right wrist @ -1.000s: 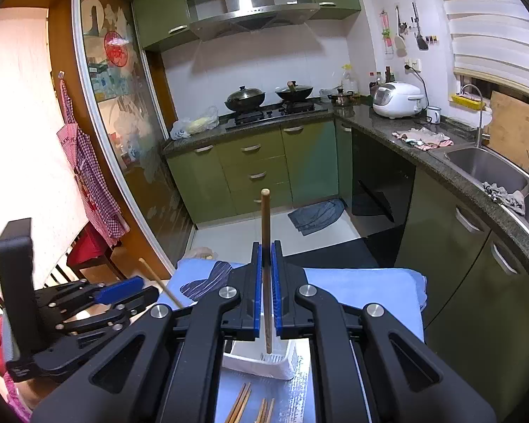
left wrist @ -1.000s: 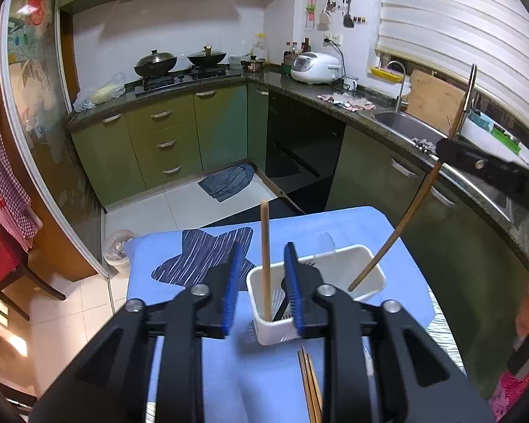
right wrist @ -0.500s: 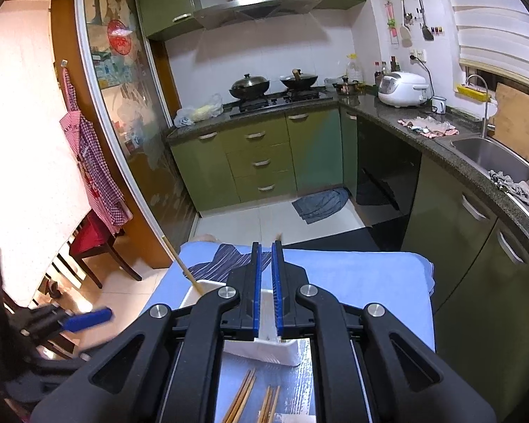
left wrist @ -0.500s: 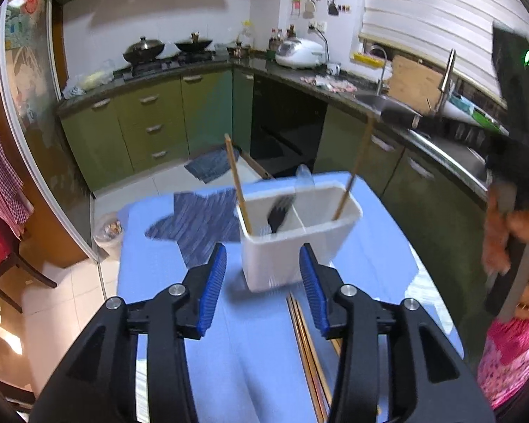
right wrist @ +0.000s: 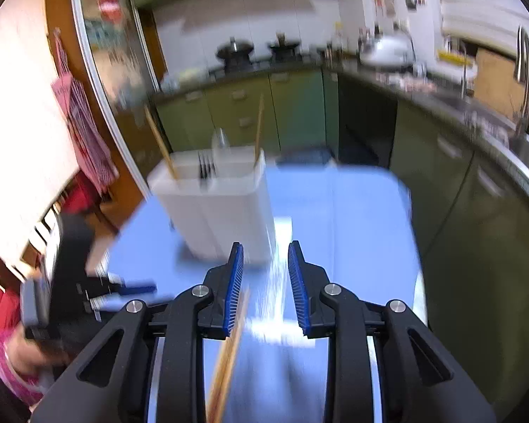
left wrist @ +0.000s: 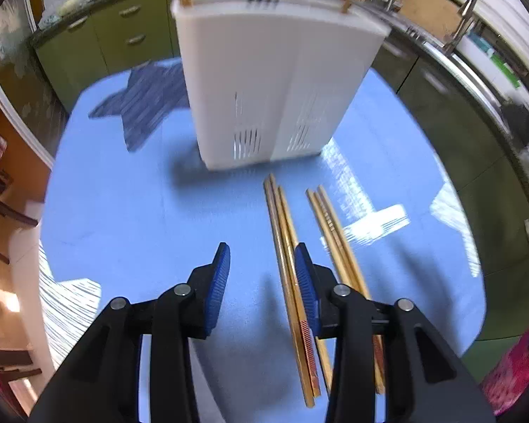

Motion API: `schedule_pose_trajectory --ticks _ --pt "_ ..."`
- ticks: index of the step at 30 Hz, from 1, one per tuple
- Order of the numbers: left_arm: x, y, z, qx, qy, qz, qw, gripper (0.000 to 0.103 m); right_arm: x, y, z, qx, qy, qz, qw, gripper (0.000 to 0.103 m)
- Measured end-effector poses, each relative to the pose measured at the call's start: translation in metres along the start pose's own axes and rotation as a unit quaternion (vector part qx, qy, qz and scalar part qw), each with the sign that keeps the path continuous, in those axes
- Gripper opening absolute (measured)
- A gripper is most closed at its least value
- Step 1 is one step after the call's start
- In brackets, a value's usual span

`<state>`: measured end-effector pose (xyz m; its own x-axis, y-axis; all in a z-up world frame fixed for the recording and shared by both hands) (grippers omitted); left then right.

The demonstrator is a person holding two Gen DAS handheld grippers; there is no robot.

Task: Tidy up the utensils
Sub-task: 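Grasp another wooden chopstick with left tool and lift it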

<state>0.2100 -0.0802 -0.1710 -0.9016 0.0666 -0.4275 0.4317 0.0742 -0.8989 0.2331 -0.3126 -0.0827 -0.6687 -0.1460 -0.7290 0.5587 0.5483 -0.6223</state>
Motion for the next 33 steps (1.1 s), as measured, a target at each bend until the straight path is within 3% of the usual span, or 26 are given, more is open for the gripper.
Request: schedule_pose_trajectory --ticks 3,10,14,16,24,29,33 --pt "0.003 0.014 0.004 -0.003 0.000 -0.018 0.9998 0.028 0.037 0.017 0.010 -0.006 0.019 -0.030 0.999 0.027" --pt "0.001 0.030 0.013 -0.009 0.004 -0.035 0.9993 0.028 0.076 0.033 0.028 -0.020 0.057 -0.051 0.997 0.027" --pt "-0.001 0.041 0.018 -0.020 0.008 -0.044 0.9988 0.026 0.071 0.033 0.032 -0.025 0.065 -0.048 0.996 0.027" --pt "-0.002 0.046 0.020 -0.024 0.010 -0.048 0.9985 0.024 0.070 0.032 0.033 -0.029 0.068 -0.044 0.996 0.033" --pt "-0.006 0.053 0.029 -0.035 0.006 -0.048 0.9982 0.020 0.065 0.030 0.032 -0.040 0.074 -0.041 0.996 0.033" --pt "-0.013 0.054 0.038 -0.044 0.016 -0.045 0.9979 0.007 0.065 0.032 0.033 -0.045 0.077 -0.045 0.995 0.033" --pt "-0.014 0.056 0.039 -0.043 0.020 -0.052 0.9975 0.006 0.064 0.031 0.034 -0.045 0.077 -0.046 0.995 0.033"
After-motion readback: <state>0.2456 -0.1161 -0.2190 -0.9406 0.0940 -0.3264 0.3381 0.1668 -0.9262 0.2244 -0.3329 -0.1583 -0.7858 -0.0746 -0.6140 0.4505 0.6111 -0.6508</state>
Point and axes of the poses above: each gripper's, at about its wrist camera, not at the fingertips, and y roughly the way its jaws point, z to its right, x to its underside, the point moved 4 cm from there along y, roughly the way its jaws point, and after that the axes turned 13 degrees about -x, right-handed, at the moved point
